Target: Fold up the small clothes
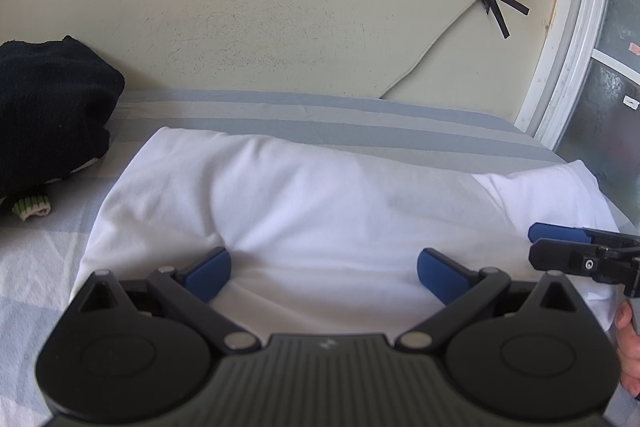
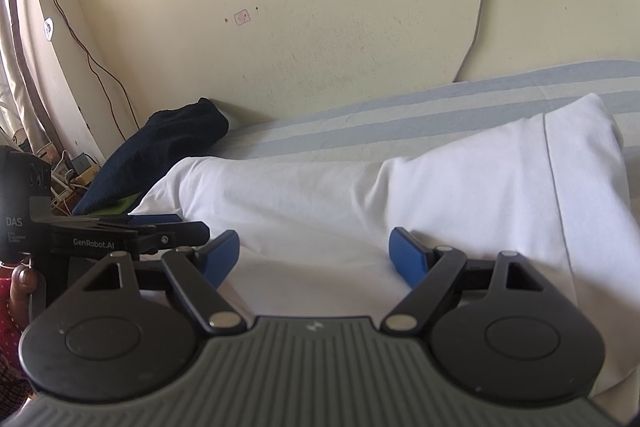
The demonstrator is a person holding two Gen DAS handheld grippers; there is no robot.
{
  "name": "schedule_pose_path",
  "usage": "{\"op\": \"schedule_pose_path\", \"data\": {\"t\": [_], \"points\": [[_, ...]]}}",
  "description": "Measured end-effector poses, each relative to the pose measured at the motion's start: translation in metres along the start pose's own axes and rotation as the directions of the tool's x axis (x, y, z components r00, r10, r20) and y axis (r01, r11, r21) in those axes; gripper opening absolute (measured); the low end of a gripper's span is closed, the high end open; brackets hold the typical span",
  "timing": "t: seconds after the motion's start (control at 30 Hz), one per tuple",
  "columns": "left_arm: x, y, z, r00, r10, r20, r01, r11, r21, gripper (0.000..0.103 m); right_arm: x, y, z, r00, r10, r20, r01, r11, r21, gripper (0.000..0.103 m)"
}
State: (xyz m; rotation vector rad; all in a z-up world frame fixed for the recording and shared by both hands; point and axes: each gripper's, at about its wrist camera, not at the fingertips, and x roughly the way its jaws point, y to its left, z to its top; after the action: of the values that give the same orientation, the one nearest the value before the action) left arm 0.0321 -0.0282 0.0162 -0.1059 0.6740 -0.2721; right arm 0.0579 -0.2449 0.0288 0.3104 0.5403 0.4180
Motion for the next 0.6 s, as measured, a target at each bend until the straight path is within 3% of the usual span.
{"op": "schedule_pose_path", "data": {"t": [0.6], "points": [[0.0002, 0.0001, -0.0005, 1.0, 0.001, 0.0, -0.001, 1.0, 0.0, 0.103, -0.0002, -0.0012, -0.0005, 1.0, 0.008, 0.003, -0.008, 1.0, 0.007, 0.084]]}}
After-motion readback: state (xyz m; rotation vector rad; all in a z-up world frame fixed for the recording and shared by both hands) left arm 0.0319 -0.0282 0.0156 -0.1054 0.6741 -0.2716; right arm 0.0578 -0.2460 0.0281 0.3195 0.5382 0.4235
